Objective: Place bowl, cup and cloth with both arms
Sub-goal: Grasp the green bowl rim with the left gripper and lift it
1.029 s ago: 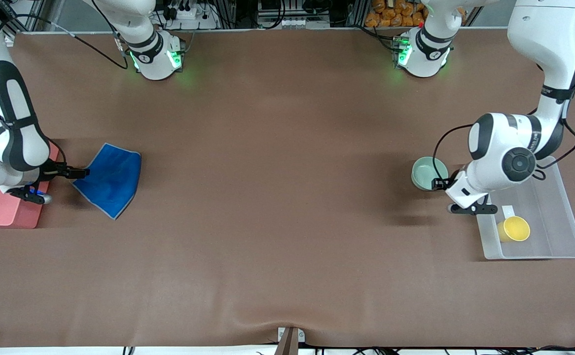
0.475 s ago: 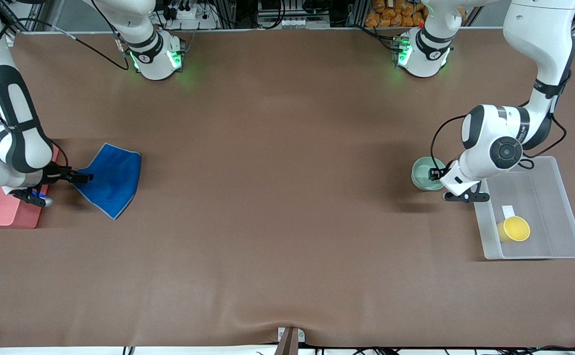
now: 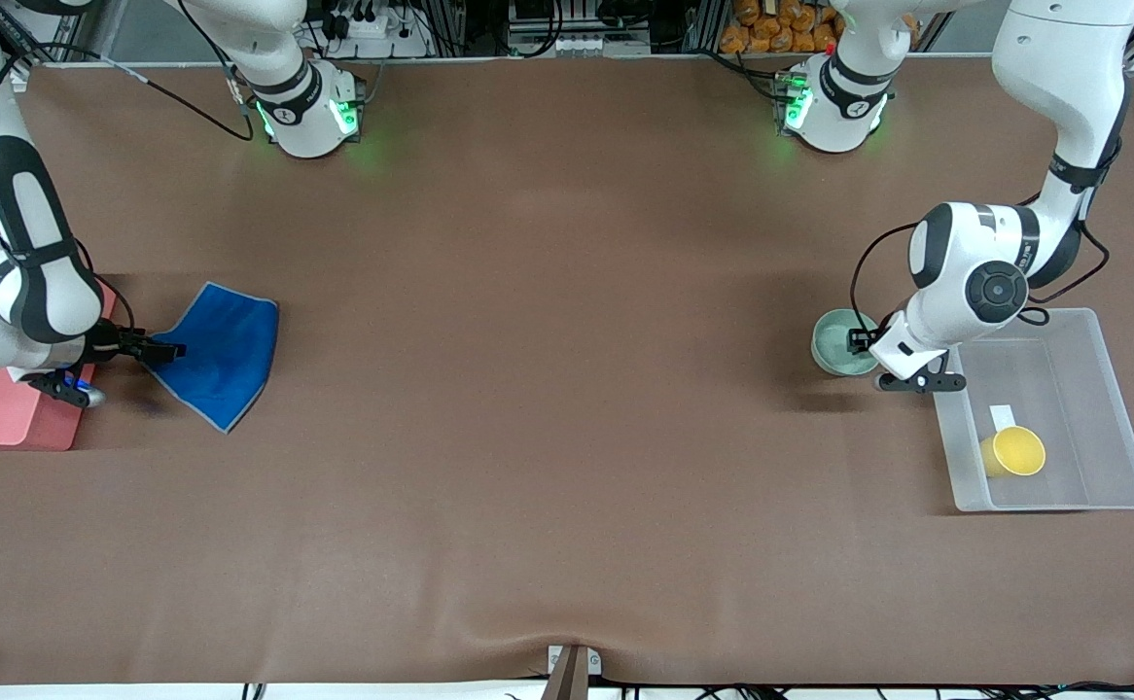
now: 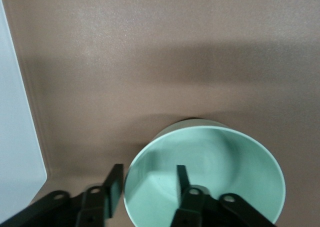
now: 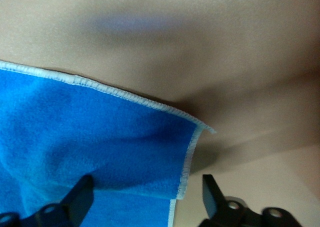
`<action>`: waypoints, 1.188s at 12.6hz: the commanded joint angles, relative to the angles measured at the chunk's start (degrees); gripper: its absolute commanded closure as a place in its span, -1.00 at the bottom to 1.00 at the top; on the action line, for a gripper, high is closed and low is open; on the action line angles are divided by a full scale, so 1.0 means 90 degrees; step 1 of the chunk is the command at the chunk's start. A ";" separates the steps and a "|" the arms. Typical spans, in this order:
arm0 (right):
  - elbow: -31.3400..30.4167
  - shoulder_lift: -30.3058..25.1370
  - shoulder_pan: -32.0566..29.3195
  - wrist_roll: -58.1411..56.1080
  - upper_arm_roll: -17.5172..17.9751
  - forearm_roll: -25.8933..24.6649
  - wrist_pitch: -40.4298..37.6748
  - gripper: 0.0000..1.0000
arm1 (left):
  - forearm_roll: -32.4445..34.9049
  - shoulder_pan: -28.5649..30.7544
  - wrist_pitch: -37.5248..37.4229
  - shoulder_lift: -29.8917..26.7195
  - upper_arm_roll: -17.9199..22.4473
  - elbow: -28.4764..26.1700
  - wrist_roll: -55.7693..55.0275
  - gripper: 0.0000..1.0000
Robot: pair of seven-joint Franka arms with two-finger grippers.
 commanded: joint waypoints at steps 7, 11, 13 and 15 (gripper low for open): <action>-0.0001 0.0019 -0.0039 -0.0119 0.0089 0.0182 -0.0023 1.00 | 0.0219 0.0303 -0.0373 -0.0261 -0.0022 0.0387 -0.0016 1.00; -0.0001 0.0019 -0.0039 -0.0119 0.0089 0.0182 -0.0013 1.00 | 0.0132 0.0303 -0.1995 -0.0271 -0.0042 0.1676 0.0004 1.00; -0.0001 0.0019 -0.0039 -0.0119 0.0089 0.0182 -0.0013 1.00 | 0.0064 0.0352 -0.2474 -0.0261 -0.0013 0.2223 0.0081 1.00; -0.0001 0.0019 -0.0010 -0.0119 0.0089 0.0182 -0.0013 1.00 | -0.0121 0.0565 -0.3118 -0.0242 0.0094 0.2818 0.0635 1.00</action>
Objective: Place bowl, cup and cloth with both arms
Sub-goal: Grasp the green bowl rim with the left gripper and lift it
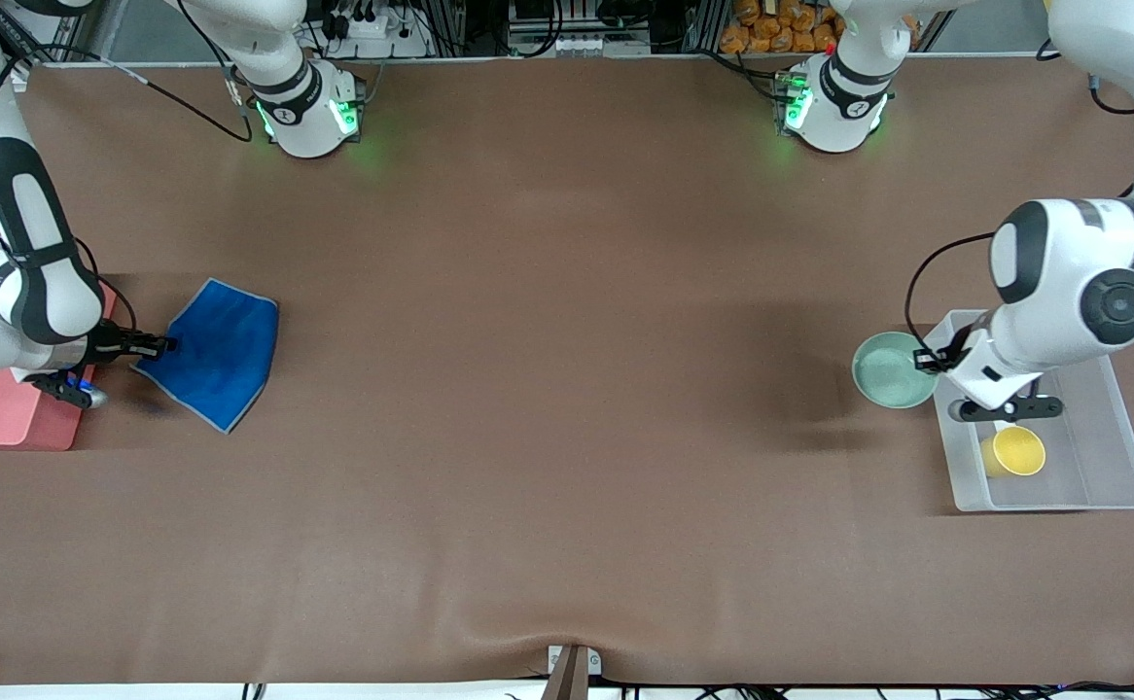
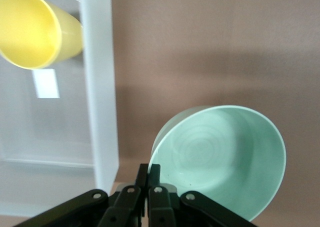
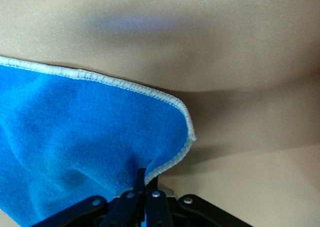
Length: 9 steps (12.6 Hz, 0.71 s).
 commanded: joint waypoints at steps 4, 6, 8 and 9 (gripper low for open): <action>-0.0001 0.0030 -0.0042 -0.0114 0.0038 0.0154 -0.0007 1.00 | -0.0164 0.1078 -0.0989 0.0038 0.0136 0.0820 0.1820 1.00; 0.0009 0.0030 -0.0022 -0.0114 0.0038 0.0154 0.0002 1.00 | -0.0155 0.1333 -0.0921 0.0232 0.0136 0.0918 0.1958 1.00; 0.0009 0.0040 -0.0022 -0.0114 0.0038 0.0154 0.0003 1.00 | -0.0106 0.1528 -0.0911 0.0486 0.0165 0.1220 0.2075 1.00; -0.0001 0.0030 -0.0012 -0.0114 0.0038 0.0154 0.0003 1.00 | -0.0106 0.1645 -0.0891 0.0671 0.0185 0.1376 0.2308 1.00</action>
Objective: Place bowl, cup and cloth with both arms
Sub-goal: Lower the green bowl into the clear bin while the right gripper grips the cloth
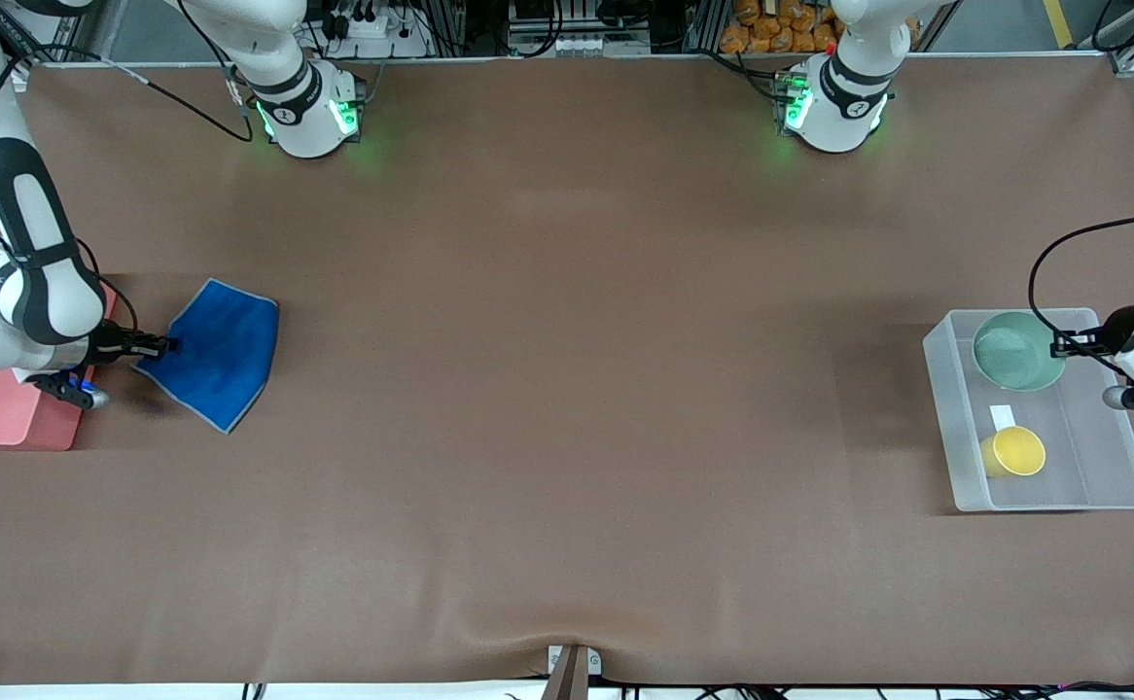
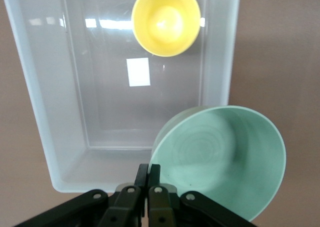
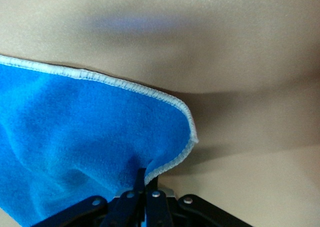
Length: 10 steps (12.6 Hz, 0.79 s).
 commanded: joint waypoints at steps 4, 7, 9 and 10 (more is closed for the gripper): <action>0.0069 -0.0033 -0.0017 -0.0114 0.0026 0.0152 0.0051 1.00 | -0.0085 0.0581 0.0641 0.0955 0.0037 0.0498 0.0614 1.00; 0.0089 -0.0548 0.0110 -0.0114 0.0026 0.0122 -0.0075 1.00 | -0.0105 0.0640 0.0817 0.1064 0.0037 0.0458 0.0614 1.00; 0.0196 -0.0881 0.0130 -0.0114 0.0026 0.0093 -0.0377 1.00 | -0.0095 0.0679 0.0896 0.1151 0.0037 0.0439 0.0624 1.00; 0.0303 -0.1057 0.0130 -0.0114 0.0026 0.0083 -0.0591 1.00 | -0.0095 0.0727 0.0944 0.1171 0.0037 0.0390 0.0624 1.00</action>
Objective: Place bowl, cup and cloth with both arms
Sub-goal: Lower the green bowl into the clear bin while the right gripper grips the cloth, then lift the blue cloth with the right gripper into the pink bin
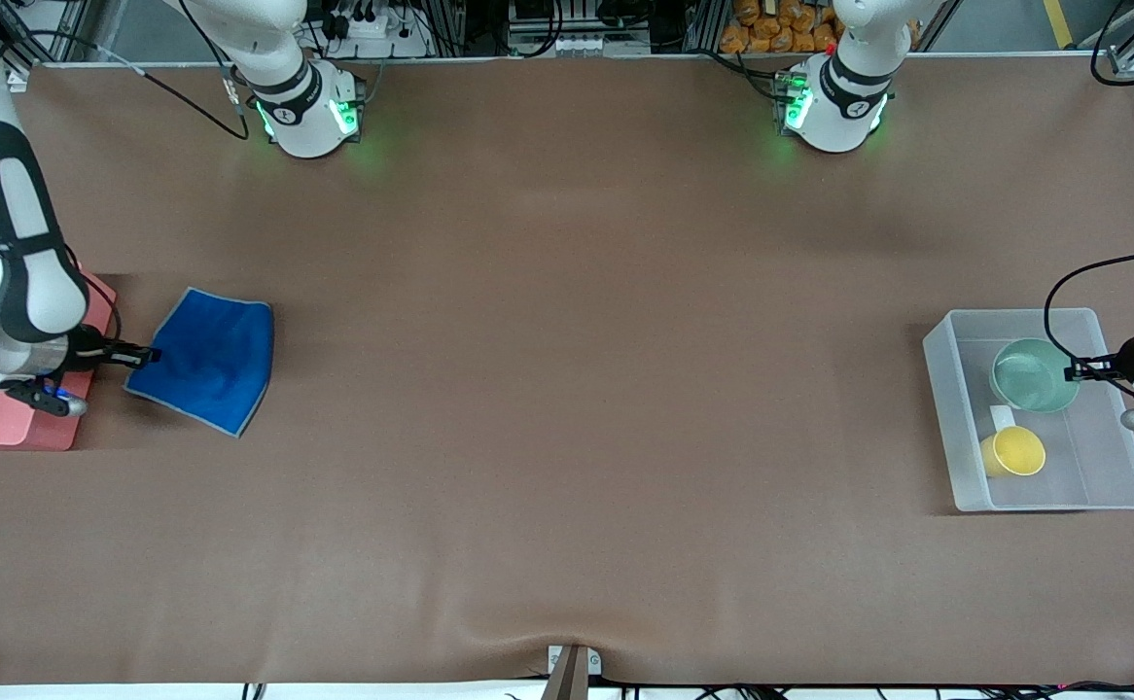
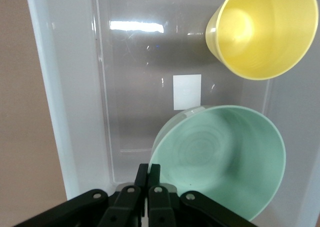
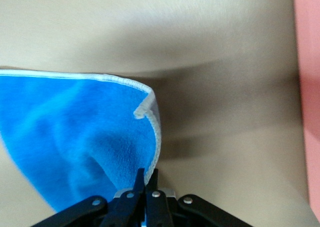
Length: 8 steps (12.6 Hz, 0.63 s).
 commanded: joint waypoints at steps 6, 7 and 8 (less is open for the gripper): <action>0.1706 -0.1324 -0.0274 -0.1130 -0.0063 -0.0893 -0.2379 1.00 | -0.0104 0.0084 0.0927 0.0082 -0.0016 -0.0605 0.0130 1.00; 0.2136 -0.1315 -0.0489 -0.1443 -0.0063 -0.1030 -0.2722 1.00 | -0.0104 0.0084 0.0976 0.0130 -0.0016 -0.0634 0.0140 1.00; 0.2382 -0.1315 -0.0704 -0.1833 -0.0063 -0.1244 -0.2860 1.00 | -0.0104 0.0084 0.1034 0.0227 -0.0016 -0.0635 0.0208 1.00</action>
